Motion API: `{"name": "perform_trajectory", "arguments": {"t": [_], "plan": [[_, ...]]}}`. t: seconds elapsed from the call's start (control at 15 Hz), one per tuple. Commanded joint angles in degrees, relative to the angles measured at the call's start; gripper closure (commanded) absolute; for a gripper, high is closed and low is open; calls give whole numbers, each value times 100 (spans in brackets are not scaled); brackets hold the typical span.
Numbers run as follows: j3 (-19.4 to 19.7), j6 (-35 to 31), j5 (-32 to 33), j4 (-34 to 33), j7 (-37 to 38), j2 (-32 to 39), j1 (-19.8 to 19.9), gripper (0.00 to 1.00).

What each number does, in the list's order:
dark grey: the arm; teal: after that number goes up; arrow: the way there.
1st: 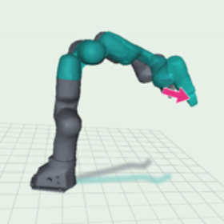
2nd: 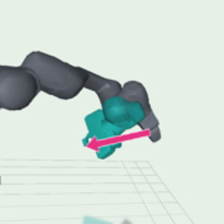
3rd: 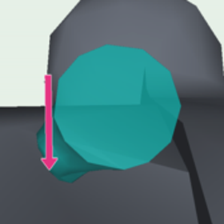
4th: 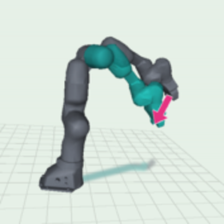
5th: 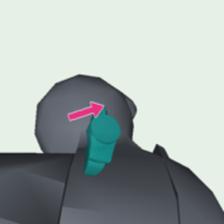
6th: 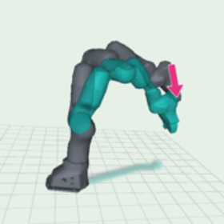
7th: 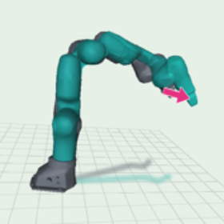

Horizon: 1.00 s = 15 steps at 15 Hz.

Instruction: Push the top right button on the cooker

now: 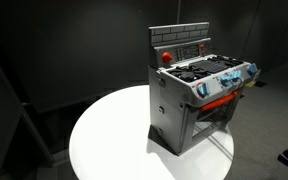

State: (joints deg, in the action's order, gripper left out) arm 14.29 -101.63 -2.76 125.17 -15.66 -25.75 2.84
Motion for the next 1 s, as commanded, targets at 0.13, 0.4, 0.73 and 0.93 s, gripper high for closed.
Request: {"name": "perform_trajectory", "arguments": {"t": [0.13,0.4,0.73,0.93], "plan": [[-298,-626,-66,-621,512,665,101,0],[-467,-1162,4,-1009,959,1179,122,0],[-612,-1616,102,-1526,1508,1913,146,0],[-656,-1778,201,-1779,1780,2319,153,0]]}}
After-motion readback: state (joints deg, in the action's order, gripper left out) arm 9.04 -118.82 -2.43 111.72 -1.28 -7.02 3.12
